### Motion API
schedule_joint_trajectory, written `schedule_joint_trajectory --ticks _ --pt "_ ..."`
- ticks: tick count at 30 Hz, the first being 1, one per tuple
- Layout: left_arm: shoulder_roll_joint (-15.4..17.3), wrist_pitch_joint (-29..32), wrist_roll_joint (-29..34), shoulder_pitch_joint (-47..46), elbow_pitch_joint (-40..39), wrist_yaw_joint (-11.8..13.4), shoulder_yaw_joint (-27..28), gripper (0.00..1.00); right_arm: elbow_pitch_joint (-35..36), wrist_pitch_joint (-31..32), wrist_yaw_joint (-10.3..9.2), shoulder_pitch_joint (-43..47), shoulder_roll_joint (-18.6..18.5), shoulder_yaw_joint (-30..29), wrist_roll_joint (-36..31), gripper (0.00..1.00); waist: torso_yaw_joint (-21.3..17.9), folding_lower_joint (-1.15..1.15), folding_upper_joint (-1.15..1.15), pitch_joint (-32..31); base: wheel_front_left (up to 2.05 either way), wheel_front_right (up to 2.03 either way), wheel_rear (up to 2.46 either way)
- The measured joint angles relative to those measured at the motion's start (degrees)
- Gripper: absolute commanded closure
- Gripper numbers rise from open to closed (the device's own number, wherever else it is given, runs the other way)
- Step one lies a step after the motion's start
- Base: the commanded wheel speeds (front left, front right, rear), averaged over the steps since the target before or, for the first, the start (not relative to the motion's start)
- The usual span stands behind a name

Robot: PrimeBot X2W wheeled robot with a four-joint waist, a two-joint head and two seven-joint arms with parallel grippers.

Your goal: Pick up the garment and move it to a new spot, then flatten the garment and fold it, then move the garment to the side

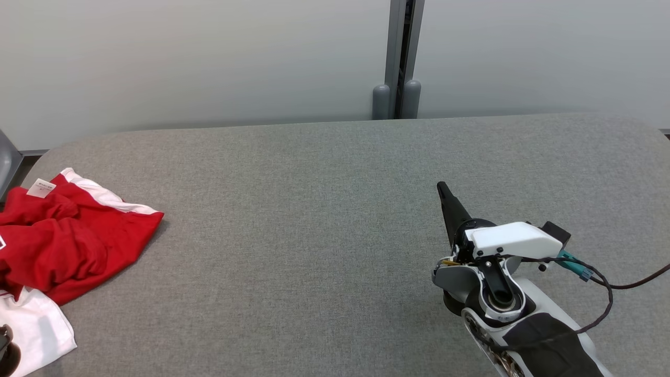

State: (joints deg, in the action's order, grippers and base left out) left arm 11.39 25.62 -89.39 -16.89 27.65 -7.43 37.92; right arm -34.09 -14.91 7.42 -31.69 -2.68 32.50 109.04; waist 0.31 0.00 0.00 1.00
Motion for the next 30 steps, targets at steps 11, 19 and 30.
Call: schedule_joint_trajectory --ticks 11,19,30 --pt "0.00 0.00 0.01 0.00 0.00 0.00 0.00 1.00 0.00 0.00 0.00 0.00 0.00 0.00 0.00 1.00 0.00 0.00 0.00 0.00 0.00 0.00 0.00" --pt "0.00 0.00 0.01 0.00 0.00 0.00 0.00 1.00 0.00 0.00 -0.01 0.00 0.00 0.00 0.00 1.00 0.00 0.00 0.00 0.00 0.00 0.00 0.00" --pt "0.00 0.00 0.00 0.00 0.00 0.00 0.00 1.00 0.00 0.00 -0.01 0.00 0.00 0.00 0.00 1.00 0.00 0.00 0.00 0.00 0.00 0.00 0.00"
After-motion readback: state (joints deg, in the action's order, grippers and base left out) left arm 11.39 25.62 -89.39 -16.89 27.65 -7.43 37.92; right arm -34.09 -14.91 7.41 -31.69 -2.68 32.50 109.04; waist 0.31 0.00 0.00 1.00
